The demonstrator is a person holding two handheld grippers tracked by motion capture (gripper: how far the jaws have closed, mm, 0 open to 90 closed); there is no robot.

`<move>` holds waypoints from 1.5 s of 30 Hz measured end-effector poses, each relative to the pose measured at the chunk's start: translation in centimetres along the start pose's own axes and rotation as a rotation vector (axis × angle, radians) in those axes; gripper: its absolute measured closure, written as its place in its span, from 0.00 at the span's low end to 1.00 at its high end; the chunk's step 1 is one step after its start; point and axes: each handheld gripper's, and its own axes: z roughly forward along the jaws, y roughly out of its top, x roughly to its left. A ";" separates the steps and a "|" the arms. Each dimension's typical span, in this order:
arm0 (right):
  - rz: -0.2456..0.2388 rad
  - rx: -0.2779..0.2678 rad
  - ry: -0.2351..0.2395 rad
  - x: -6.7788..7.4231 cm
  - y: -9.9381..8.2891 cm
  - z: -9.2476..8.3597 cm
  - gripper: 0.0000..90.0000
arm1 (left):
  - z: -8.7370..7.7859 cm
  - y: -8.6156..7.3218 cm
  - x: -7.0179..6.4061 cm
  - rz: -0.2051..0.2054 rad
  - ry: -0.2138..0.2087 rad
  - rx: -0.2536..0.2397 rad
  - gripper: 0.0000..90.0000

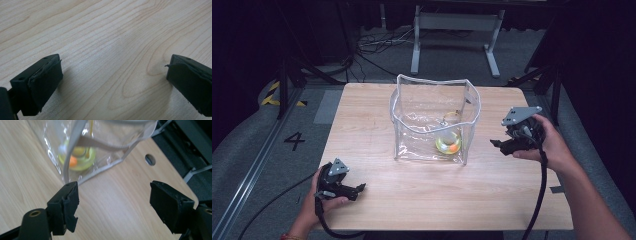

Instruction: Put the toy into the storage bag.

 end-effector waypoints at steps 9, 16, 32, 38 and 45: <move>0.028 0.052 -0.009 0.6 -3.5 2.0 0.25 | 0.0 0.0 0.0 0.000 0.000 0.000 0.01; 0.075 0.071 -0.009 1.1 -6.0 3.4 0.23 | 0.0 0.0 0.0 0.000 0.000 0.000 0.01; 0.179 0.035 0.001 1.5 -12.6 4.5 0.23 | 0.0 0.0 0.0 -0.002 0.003 -0.001 0.01; 0.212 0.008 0.000 1.9 -14.9 4.8 0.23 | 0.0 0.0 0.0 -0.002 0.002 0.000 0.01; 0.280 -0.035 0.016 2.4 -17.6 4.6 0.23 | 0.0 0.0 0.0 -0.004 0.002 0.001 0.01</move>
